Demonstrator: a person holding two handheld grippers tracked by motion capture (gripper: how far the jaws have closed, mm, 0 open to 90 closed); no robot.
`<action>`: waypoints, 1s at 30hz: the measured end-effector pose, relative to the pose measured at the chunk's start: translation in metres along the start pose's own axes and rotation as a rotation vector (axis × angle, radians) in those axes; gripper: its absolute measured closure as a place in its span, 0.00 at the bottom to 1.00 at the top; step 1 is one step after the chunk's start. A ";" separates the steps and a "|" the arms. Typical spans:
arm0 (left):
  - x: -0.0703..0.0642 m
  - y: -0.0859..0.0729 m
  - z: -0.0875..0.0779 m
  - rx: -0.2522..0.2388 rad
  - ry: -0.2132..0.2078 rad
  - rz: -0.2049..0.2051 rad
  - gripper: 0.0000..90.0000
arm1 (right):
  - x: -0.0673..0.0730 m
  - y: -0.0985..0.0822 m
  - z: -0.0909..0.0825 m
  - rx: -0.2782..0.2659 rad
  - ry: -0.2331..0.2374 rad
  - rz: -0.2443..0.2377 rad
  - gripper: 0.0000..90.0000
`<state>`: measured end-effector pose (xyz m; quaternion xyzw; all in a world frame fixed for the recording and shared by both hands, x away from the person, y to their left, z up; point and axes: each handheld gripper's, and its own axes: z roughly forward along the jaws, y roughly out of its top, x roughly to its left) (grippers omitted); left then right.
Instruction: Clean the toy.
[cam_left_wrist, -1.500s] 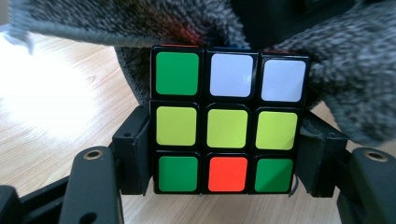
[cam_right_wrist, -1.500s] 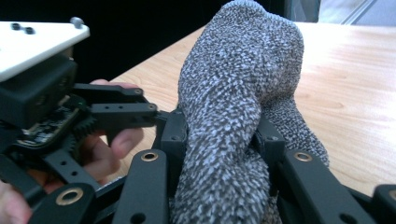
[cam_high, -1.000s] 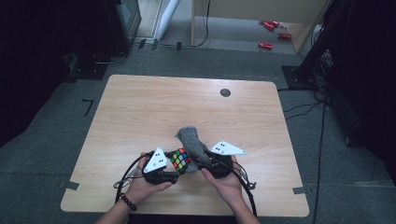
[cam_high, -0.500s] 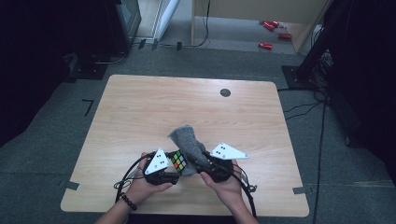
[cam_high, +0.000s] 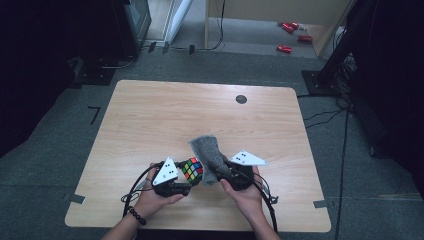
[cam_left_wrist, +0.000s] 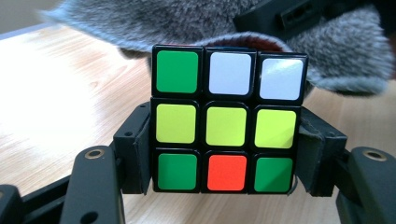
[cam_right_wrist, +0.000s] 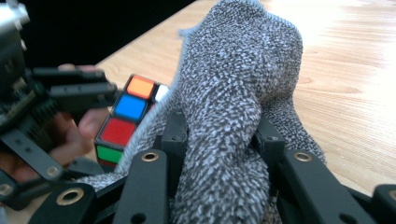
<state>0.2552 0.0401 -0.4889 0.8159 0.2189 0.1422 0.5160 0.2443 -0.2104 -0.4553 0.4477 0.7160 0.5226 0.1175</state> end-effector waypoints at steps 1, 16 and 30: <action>-0.001 -0.001 0.001 0.008 0.004 0.004 0.38 | 0.000 0.001 -0.002 -0.015 0.013 0.009 0.73; -0.001 0.002 -0.003 -0.036 -0.014 -0.021 0.38 | 0.017 0.000 0.000 -0.043 0.112 -0.016 0.73; -0.004 0.001 0.001 -0.014 -0.009 0.001 0.38 | 0.032 0.006 -0.006 -0.064 0.126 -0.078 0.72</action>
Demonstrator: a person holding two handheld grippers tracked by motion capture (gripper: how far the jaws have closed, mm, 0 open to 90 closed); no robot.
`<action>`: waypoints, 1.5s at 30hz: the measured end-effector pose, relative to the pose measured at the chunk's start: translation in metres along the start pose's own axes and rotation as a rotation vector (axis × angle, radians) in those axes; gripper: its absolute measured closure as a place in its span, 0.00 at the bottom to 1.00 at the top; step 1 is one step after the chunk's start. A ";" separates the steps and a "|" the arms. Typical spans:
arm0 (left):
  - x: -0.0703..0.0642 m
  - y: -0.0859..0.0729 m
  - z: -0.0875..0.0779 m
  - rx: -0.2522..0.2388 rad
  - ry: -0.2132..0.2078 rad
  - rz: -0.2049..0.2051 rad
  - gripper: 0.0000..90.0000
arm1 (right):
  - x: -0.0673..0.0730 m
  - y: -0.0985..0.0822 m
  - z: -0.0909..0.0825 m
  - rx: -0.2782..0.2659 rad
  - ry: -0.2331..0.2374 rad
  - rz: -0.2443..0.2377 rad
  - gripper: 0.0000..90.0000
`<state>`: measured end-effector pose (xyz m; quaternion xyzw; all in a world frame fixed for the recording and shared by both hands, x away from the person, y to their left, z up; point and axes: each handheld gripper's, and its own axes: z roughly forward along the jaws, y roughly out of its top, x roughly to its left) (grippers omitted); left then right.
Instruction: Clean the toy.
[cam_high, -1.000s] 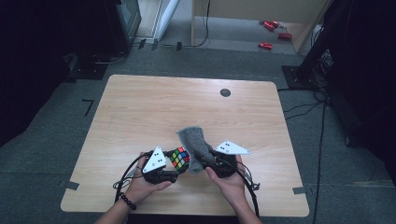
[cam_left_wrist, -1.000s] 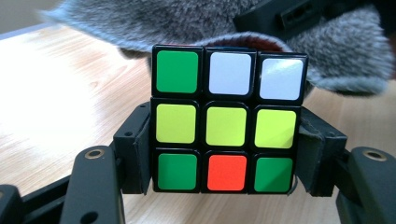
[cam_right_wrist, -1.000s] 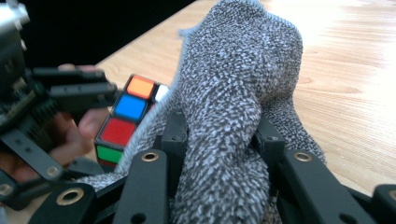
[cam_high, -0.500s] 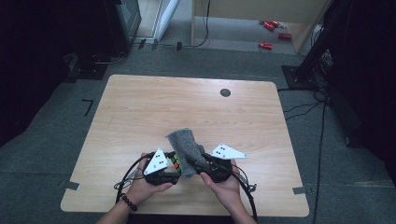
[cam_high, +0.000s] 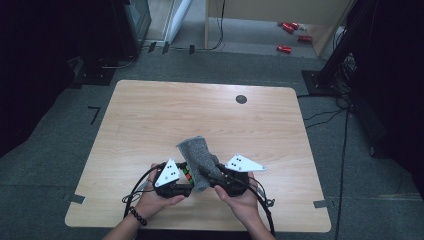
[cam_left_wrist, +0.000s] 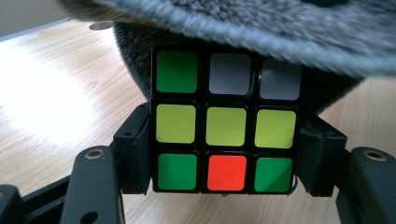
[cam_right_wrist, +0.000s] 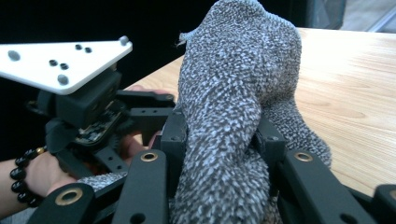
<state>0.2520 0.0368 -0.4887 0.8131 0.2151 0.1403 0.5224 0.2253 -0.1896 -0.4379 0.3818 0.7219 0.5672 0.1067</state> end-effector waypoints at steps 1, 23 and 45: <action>0.000 0.000 -0.001 -0.005 -0.002 -0.004 0.38 | 0.000 -0.001 0.001 0.006 0.004 -0.002 0.72; 0.001 0.001 -0.001 -0.001 0.001 0.002 0.38 | -0.008 -0.007 0.004 0.015 0.000 0.053 0.72; 0.003 0.000 -0.001 0.006 -0.002 -0.002 0.38 | -0.012 -0.011 0.006 0.003 0.028 0.062 0.71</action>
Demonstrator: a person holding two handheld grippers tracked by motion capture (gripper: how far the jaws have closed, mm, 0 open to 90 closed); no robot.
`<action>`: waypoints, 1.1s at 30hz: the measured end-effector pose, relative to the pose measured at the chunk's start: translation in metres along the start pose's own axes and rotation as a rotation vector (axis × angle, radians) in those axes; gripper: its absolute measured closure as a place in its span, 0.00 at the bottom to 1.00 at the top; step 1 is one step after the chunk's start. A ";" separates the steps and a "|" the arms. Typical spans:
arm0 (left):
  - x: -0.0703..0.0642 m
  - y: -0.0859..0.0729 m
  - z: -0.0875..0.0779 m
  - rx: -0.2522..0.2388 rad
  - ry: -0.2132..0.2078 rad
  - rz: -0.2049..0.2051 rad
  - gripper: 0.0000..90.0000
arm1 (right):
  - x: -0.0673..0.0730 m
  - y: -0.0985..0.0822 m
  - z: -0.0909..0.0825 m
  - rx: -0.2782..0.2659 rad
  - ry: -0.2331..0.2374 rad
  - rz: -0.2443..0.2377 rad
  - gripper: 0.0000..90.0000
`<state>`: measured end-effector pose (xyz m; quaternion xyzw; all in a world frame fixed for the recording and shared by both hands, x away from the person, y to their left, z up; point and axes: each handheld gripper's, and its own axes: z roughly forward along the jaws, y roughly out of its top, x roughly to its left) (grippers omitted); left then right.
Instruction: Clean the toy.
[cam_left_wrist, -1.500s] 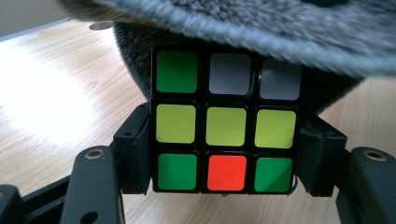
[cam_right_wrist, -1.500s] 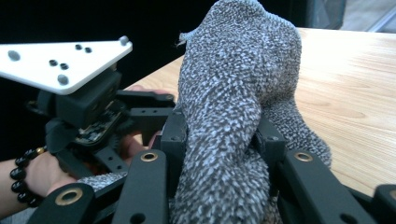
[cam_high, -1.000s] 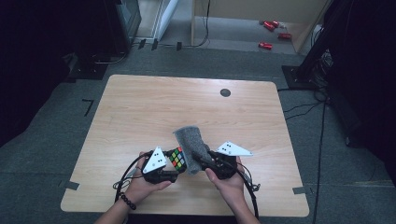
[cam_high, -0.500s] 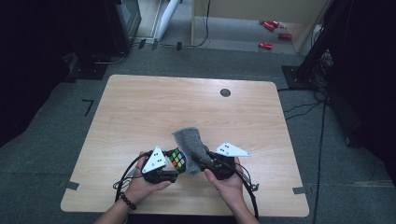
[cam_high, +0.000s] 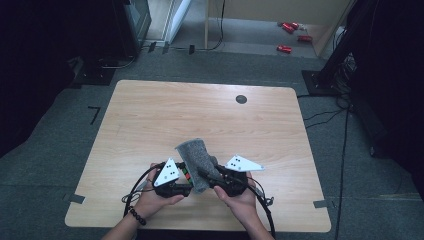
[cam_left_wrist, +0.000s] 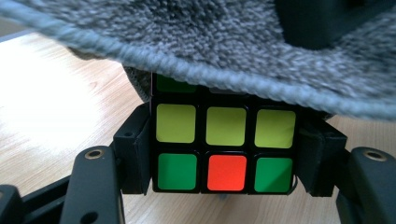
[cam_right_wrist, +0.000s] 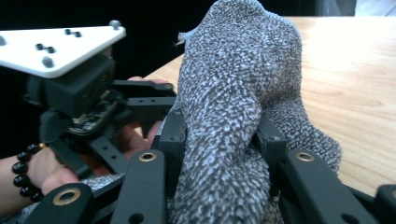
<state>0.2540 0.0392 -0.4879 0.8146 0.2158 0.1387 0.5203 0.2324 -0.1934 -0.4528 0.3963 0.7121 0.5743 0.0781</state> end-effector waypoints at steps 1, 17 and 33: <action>0.000 0.000 0.000 -0.004 0.000 -0.003 0.38 | -0.003 0.000 0.000 0.003 -0.017 0.005 0.71; 0.000 0.000 0.001 0.006 -0.003 -0.007 0.38 | 0.004 0.001 -0.002 -0.004 0.000 -0.038 0.71; 0.004 0.001 -0.002 -0.006 0.011 -0.011 0.38 | -0.032 -0.008 -0.002 0.031 -0.121 0.061 0.71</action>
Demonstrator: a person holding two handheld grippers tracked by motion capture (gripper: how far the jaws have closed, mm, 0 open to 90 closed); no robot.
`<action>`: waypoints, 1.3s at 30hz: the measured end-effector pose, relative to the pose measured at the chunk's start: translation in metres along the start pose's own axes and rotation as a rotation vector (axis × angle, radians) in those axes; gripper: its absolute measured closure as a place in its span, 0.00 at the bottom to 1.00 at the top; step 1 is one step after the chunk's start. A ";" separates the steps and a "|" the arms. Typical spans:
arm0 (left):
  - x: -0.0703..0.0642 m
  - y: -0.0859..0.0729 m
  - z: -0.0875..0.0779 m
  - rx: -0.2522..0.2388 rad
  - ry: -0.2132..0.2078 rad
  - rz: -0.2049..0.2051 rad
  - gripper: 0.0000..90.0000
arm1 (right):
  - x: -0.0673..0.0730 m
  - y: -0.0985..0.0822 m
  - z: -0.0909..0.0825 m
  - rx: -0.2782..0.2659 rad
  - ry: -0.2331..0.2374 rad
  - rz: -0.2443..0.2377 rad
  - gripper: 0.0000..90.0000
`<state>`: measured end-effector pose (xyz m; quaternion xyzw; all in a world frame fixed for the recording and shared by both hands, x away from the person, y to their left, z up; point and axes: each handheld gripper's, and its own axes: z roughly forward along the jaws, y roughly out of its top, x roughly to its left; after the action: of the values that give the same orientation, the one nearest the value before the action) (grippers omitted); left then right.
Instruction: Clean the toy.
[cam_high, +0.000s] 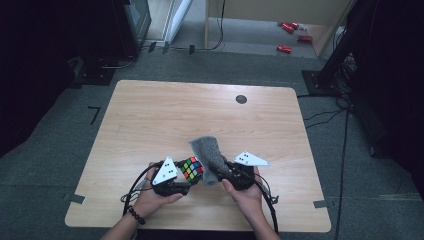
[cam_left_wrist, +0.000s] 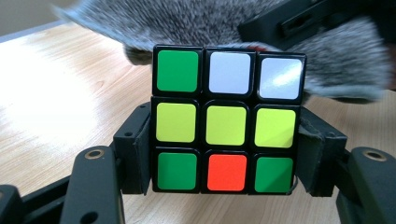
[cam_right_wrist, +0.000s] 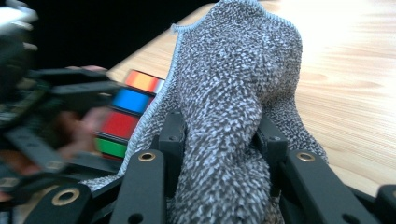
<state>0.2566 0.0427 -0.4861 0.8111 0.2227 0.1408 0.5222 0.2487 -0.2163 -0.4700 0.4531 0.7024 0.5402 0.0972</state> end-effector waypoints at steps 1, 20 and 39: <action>0.000 0.000 0.000 -0.005 -0.003 -0.004 0.38 | -0.001 0.000 -0.001 -0.004 0.001 0.009 0.71; -0.001 -0.001 0.003 0.010 -0.018 -0.006 0.38 | 0.001 -0.002 0.000 -0.019 -0.021 -0.016 0.72; -0.001 -0.002 0.004 0.018 -0.017 0.003 0.38 | 0.011 0.001 0.002 -0.024 0.190 -0.001 0.71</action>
<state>0.2568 0.0398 -0.4890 0.8172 0.2183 0.1326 0.5166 0.2445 -0.2066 -0.4665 0.3984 0.7022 0.5889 0.0358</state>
